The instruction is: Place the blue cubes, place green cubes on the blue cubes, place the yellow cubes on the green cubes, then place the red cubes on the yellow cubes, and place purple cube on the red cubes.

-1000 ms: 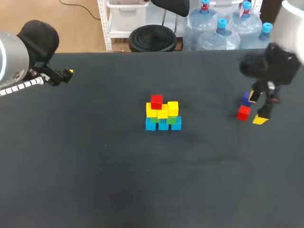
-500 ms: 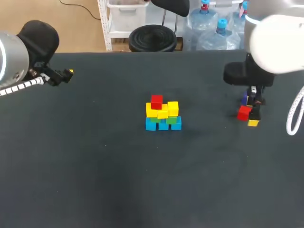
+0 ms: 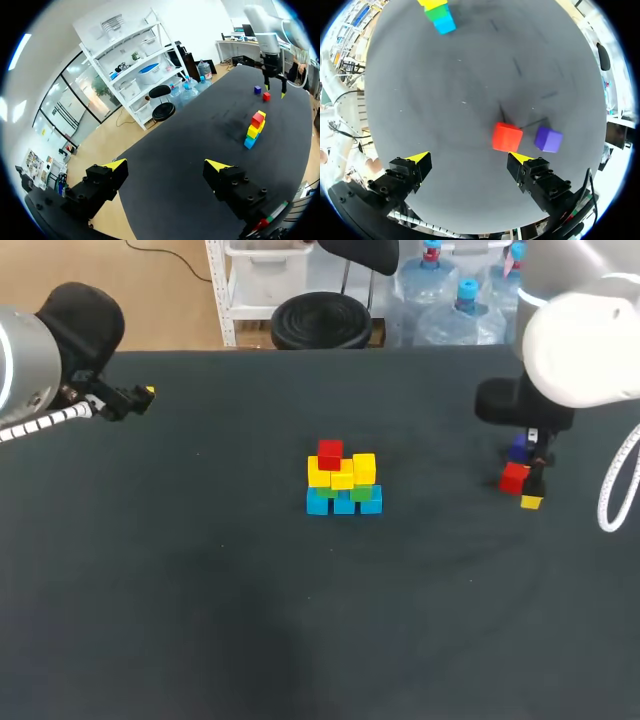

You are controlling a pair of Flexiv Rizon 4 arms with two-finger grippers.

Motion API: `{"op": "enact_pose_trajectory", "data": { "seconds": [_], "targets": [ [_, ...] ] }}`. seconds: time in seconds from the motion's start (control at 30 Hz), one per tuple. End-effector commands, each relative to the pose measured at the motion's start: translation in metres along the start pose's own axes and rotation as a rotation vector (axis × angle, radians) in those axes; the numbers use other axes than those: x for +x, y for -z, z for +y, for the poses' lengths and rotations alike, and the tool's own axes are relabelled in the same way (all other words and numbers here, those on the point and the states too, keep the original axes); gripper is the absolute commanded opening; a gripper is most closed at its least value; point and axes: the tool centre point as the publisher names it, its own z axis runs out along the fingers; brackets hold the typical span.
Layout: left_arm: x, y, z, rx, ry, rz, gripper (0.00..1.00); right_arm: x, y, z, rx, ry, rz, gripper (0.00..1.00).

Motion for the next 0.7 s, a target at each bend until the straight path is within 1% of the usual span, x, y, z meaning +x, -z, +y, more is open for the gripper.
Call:
{"op": "enact_pose_trajectory", "data": {
  "seconds": [0.03,0.23,0.43,0.7],
  "targets": [
    [0.001,0.000,-0.001,-0.004,0.001,-0.003,1.00,0.002,0.002,-0.008,0.012,-0.005,-0.025,1.00],
    [0.001,0.000,-0.001,-0.004,0.001,-0.003,1.00,-0.008,0.008,-0.023,0.019,0.004,-0.037,1.00],
    [0.001,0.000,-0.001,-0.004,0.001,-0.003,1.00,-0.018,-0.002,-0.030,-0.007,0.014,-0.034,1.00],
    [0.001,0.000,-0.001,-0.004,0.001,-0.003,1.00,-0.019,-0.016,-0.039,-0.020,0.016,-0.033,1.00]
  ]
}}
